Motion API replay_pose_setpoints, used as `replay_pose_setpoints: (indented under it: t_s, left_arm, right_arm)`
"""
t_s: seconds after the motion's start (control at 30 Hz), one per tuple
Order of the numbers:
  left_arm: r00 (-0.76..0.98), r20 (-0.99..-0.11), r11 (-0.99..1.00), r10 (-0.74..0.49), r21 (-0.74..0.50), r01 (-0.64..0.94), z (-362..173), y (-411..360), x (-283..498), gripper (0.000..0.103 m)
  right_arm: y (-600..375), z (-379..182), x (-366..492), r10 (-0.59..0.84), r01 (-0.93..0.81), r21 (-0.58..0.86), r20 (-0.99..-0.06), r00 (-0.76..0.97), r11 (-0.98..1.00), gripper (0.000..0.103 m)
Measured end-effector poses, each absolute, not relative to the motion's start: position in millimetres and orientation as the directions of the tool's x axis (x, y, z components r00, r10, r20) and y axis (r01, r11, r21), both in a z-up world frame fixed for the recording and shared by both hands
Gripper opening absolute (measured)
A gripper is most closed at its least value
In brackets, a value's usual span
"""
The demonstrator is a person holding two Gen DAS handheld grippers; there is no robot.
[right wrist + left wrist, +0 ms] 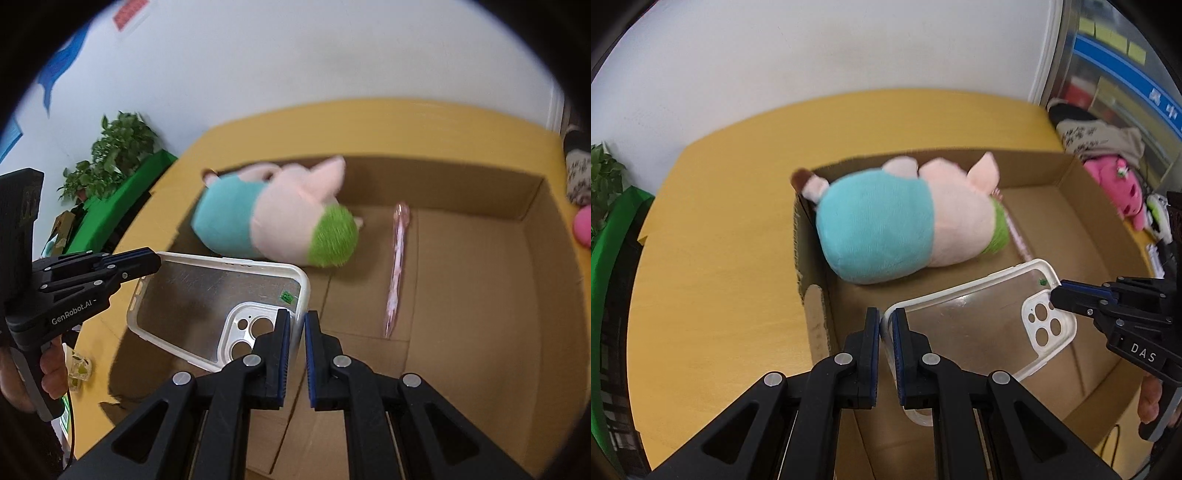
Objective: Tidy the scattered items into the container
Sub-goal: 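Lift the phone case over the box and release it inside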
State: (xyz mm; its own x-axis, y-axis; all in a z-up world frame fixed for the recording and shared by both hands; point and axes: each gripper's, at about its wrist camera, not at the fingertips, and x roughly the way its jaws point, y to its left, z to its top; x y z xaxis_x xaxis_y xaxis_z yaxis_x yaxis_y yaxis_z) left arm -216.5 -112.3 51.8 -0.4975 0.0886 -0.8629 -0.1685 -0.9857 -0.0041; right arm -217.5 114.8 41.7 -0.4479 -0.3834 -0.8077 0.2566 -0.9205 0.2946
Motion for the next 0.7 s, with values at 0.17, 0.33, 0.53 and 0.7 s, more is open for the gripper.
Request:
replay_pose_setpoints:
  t_s: [0.17,0.33,0.53,0.7]
  left_arm:
    - [-0.441,-0.897,-0.984,0.034,0.047,-0.171,25,-109,-235,0.007]
    - [-0.409,-0.912,-0.978,-0.024,0.106,-0.178,11,-100,-245,0.007]
    - [-0.373,-0.925,-0.975,-0.073,0.146,-0.17,-5,-98,-247,0.006]
    - [-0.373,-0.923,-0.973,-0.093,0.164,-0.163,-9,-94,-244,0.007]
  right_arm:
    - [107,18,-232,-0.359,0.242,0.282,-0.849,-0.388,-0.928,0.008]
    - [96,5,-249,-0.304,0.233,0.233,-0.89,-0.341,-0.944,0.008]
    - [93,-10,-256,-0.315,0.228,0.254,-0.903,-0.292,-0.94,0.008]
    - [90,-19,-259,-0.302,0.227,0.243,-0.91,-0.284,-0.943,0.008]
